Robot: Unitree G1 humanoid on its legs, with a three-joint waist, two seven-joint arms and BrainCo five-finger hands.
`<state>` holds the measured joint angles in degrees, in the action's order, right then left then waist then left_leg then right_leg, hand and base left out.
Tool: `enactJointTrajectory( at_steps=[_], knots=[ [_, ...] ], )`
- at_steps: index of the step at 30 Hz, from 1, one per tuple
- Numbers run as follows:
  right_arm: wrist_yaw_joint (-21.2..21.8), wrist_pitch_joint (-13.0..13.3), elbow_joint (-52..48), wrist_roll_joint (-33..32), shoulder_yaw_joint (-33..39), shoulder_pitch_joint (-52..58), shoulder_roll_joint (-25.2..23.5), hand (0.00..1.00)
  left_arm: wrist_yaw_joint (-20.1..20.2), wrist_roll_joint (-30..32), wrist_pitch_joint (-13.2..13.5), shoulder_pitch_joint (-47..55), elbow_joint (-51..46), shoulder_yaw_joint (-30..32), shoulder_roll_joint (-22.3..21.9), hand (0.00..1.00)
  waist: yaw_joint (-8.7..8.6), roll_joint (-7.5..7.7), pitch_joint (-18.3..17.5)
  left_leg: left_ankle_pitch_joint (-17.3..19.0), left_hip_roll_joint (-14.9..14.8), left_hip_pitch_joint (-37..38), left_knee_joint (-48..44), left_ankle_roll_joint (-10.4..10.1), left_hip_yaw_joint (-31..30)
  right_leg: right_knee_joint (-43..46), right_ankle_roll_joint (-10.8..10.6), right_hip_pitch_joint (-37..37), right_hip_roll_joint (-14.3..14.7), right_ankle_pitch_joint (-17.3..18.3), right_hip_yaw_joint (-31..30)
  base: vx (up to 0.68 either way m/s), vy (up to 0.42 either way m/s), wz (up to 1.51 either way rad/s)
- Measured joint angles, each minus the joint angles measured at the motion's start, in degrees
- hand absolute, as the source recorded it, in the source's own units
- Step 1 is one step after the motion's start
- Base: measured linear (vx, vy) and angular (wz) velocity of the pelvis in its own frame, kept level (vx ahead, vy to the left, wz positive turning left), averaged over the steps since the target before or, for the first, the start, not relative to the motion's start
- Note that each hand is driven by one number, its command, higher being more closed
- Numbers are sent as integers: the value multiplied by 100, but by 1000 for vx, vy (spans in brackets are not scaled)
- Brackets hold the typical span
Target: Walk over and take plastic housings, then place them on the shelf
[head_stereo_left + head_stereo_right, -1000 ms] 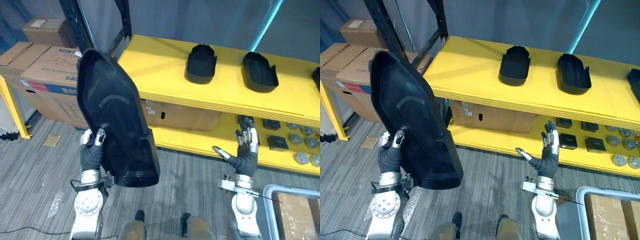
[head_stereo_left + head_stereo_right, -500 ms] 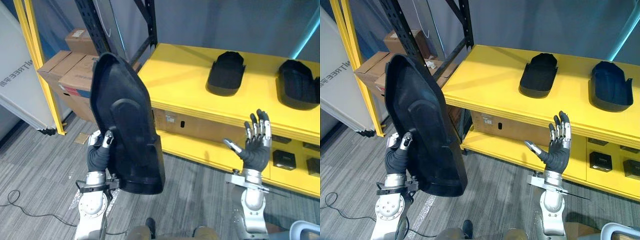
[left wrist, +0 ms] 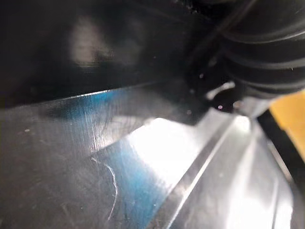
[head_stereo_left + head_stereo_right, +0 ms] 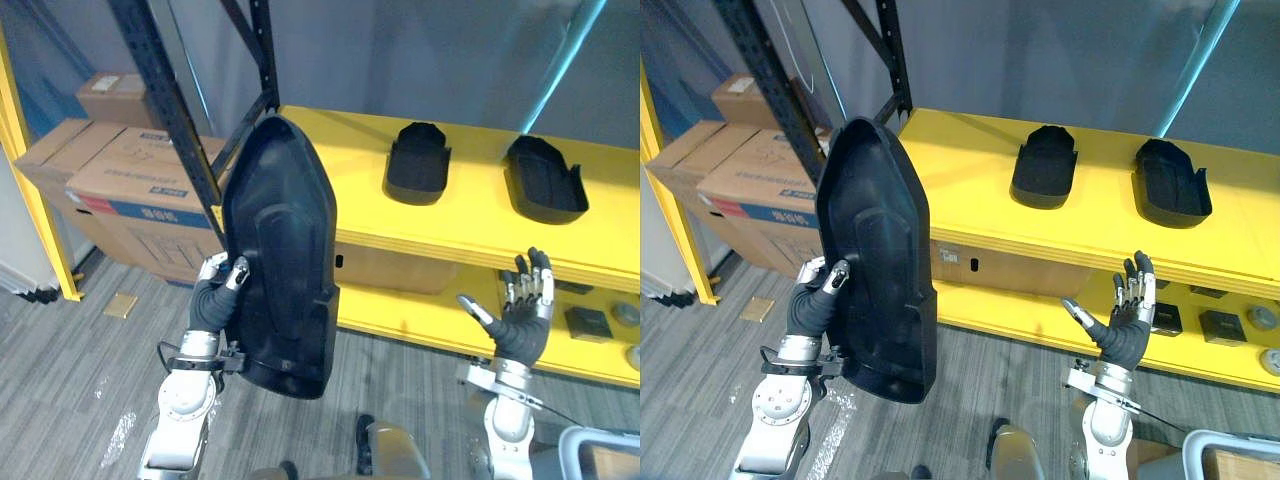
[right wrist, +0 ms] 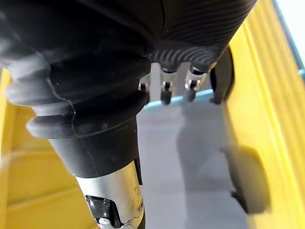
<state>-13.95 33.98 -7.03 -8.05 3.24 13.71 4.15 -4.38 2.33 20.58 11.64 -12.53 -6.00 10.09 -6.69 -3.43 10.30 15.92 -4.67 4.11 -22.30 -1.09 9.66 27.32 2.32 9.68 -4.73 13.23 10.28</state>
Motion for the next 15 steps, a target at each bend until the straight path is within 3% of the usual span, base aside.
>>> enactJointTrajectory(
  at_steps=[1,2,3,4,5,8,9,11,13,14,15],
  knots=[
    [-12,-6,-4,6,-16,4,-10,0,-1,32,-4,-6,39,-49,-28,100,-29,-29,-15,-100,-154,-392,-933,92,92,4,21,-111,11,80,15,390,-174,9],
    [-57,-6,-43,80,-125,4,45,0,-7,53,-4,82,40,-88,-119,100,50,-33,14,-523,-536,-1029,-2477,197,239,-121,15,-397,133,114,-53,379,-205,-42],
    [-110,39,-115,240,-151,-6,92,0,-10,36,4,152,44,-88,-164,100,217,-82,1,-489,-859,-1294,-3214,154,284,-298,15,-706,248,106,-123,408,-183,-69],
    [-117,122,-126,293,-150,-17,97,0,-3,37,4,149,46,-88,-153,100,266,-85,-5,-449,-970,-1356,-3279,124,296,-405,11,-854,282,108,-163,442,-120,-67],
    [-119,229,-133,343,-124,-92,135,0,10,40,26,136,47,-53,-148,100,283,-69,-13,-381,-1063,-1452,-2988,131,358,-589,-2,-1068,291,111,-246,424,-71,-55],
    [-135,239,-125,445,-49,-430,349,0,23,40,27,96,83,205,-147,100,301,-56,-23,-429,-812,-1518,-1129,-45,123,-712,-83,-1209,176,144,-659,425,34,-61],
    [-141,230,-72,449,-8,-591,441,0,15,41,8,66,96,378,-146,100,314,-4,12,-540,-599,-1507,-428,-219,-203,-711,-223,-1272,81,225,-925,407,141,-68],
    [-156,225,-8,439,103,-688,456,0,-4,39,-1,45,96,495,-146,100,312,25,29,-737,-455,-1467,20,-304,-447,-704,-415,-1451,-19,336,-1086,383,233,-61],
    [-151,165,77,437,328,-705,519,0,-5,29,-12,34,93,535,-144,100,293,-80,-18,-1905,-405,-1106,1025,-187,-429,-658,-740,-1793,-43,521,-1217,463,374,-52],
    [-111,118,198,421,412,-703,381,0,-21,13,-36,-6,161,590,-34,100,290,79,-50,-1653,-313,-867,1045,-523,-319,-505,-917,-1851,-208,623,-1313,353,318,-36],
    [-63,91,199,398,400,-674,264,0,-70,-10,-130,-45,179,612,66,100,282,210,-44,-1639,-259,-784,1117,-488,-238,-325,-1117,-1733,-294,507,-1360,258,272,-32]
  ],
)
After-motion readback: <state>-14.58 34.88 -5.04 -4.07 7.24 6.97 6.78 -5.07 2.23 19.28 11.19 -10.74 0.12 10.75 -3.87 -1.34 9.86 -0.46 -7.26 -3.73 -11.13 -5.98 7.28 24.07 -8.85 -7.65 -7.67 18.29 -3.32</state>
